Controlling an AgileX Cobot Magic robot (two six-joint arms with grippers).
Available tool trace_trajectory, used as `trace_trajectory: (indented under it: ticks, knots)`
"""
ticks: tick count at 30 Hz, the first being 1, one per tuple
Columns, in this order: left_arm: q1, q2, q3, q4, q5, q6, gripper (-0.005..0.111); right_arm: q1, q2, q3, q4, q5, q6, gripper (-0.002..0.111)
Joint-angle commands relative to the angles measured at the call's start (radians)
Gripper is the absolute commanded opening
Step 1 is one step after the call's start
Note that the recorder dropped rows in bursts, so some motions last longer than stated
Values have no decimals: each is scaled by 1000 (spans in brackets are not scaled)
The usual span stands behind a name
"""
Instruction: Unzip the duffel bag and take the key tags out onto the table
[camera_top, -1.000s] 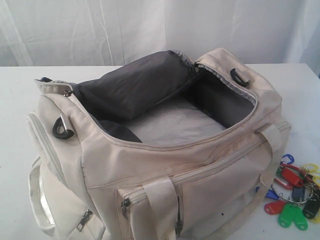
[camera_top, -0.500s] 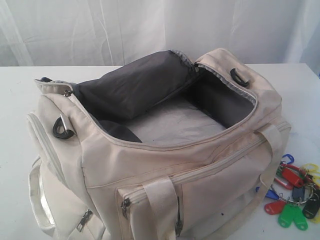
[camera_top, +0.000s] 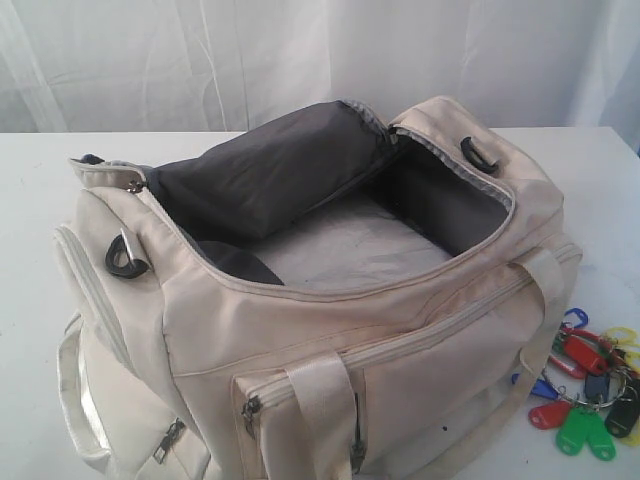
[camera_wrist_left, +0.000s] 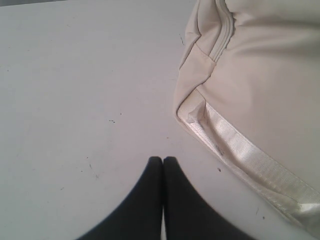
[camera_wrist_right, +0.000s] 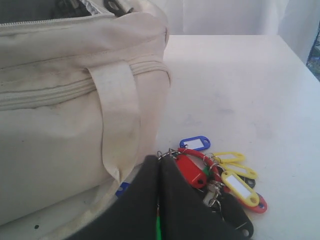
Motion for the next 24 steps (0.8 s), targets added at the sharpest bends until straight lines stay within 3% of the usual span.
trace_trajectory:
  ticks: [1,11,24]
  knots:
    - [-5,-5,4,-7,-4,-10,0,3,-7,5,-8,-4,-13,0]
    - [-5,-5,4,-7,-4,-10,0,-103,-7,5,-2,-4,-13,0]
    - [-5,-5,4,-7,-4,-10,0,-103,-7,5,-2,-4,-13,0]
